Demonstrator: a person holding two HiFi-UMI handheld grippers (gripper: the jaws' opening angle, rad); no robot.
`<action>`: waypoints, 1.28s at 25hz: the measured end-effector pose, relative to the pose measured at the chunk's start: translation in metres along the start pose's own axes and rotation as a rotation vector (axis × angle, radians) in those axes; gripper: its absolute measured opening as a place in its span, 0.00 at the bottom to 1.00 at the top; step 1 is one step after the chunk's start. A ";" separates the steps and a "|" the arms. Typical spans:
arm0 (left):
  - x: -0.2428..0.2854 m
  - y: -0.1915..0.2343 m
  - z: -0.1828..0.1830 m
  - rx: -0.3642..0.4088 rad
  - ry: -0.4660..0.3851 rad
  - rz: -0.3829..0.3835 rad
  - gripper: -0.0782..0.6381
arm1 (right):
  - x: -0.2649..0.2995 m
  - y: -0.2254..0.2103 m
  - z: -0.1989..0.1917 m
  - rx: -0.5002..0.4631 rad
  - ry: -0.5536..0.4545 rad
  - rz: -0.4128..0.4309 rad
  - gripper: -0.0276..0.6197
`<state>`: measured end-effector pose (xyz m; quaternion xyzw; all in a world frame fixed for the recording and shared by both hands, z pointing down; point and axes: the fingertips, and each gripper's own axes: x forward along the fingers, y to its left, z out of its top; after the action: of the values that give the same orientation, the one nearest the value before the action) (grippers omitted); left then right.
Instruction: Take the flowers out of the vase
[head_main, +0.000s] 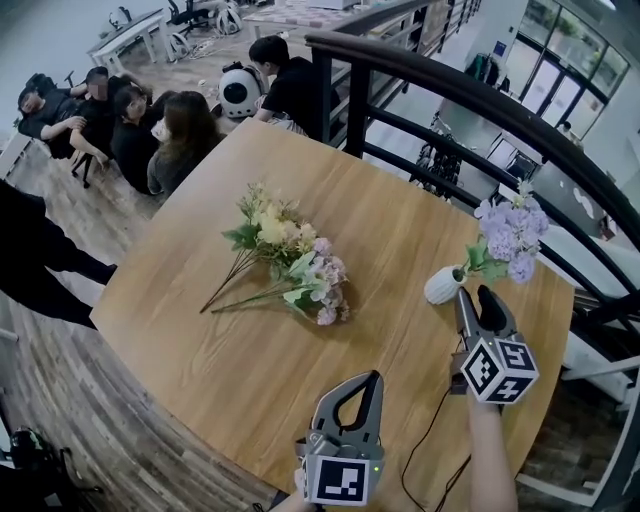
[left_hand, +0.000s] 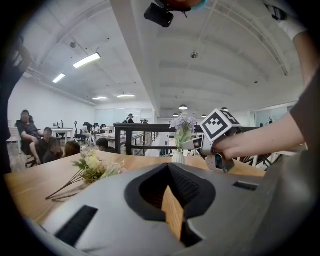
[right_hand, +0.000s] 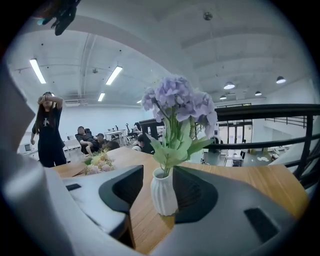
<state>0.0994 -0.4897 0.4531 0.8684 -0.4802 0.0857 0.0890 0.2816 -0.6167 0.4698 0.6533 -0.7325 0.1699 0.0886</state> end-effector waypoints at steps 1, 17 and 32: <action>0.001 0.001 -0.001 0.000 0.003 0.003 0.13 | 0.003 -0.002 -0.001 0.003 0.000 0.000 0.36; 0.014 0.017 -0.014 0.044 0.043 0.028 0.13 | 0.041 -0.016 0.011 0.060 -0.026 0.017 0.37; 0.021 0.021 -0.023 0.060 0.082 0.030 0.13 | 0.049 -0.016 0.013 -0.003 -0.088 0.025 0.22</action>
<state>0.0909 -0.5125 0.4820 0.8592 -0.4863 0.1368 0.0813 0.2924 -0.6688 0.4771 0.6509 -0.7439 0.1410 0.0552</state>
